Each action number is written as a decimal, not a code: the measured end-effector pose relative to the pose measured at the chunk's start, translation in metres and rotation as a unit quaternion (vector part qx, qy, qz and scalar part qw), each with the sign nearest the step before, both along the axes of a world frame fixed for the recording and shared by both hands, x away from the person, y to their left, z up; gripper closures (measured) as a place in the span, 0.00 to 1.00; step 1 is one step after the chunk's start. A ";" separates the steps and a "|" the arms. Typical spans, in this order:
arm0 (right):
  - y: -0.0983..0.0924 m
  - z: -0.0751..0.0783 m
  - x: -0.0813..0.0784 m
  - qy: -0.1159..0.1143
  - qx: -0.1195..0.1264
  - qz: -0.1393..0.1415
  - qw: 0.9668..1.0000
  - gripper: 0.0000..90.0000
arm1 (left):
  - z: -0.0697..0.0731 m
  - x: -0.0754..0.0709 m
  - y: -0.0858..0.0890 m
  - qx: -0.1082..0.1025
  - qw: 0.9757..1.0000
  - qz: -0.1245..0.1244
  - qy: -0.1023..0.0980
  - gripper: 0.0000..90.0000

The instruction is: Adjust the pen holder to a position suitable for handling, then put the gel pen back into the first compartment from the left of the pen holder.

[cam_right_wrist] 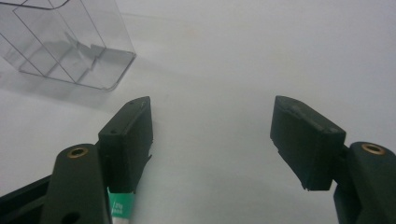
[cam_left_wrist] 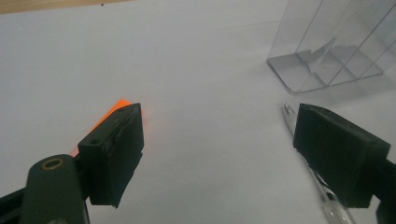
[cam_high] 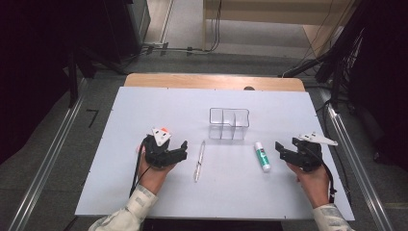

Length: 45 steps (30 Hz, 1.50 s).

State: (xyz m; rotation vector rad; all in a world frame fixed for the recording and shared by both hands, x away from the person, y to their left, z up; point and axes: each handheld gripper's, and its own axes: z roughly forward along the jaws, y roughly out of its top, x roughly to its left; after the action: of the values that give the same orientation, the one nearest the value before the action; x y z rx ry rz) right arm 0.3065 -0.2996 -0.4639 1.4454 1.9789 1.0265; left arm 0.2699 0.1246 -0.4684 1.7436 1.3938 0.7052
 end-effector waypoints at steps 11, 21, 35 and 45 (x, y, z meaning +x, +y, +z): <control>-0.016 -0.002 -0.014 0.008 -0.004 -0.017 1.000 0.30 | -0.003 -0.007 0.005 0.000 1.000 0.003 0.002 0.18; -0.022 -0.002 -0.017 0.007 -0.006 -0.024 1.000 0.30 | -0.005 -0.008 0.006 0.001 1.000 0.008 0.009 0.18; -0.021 -0.003 -0.016 0.010 -0.007 -0.025 1.000 0.30 | -0.003 -0.008 0.005 -0.016 1.000 0.001 0.009 0.19; -0.021 -0.004 -0.015 0.012 -0.008 -0.027 1.000 0.30 | -0.006 -0.005 -0.005 -0.022 1.000 -0.009 0.013 0.24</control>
State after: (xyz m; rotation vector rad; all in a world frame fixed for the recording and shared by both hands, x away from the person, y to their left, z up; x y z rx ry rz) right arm 0.2914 -0.3208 -0.4676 1.5011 1.9498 0.9725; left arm 0.2653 0.1196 -0.4743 1.7352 1.3997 0.6405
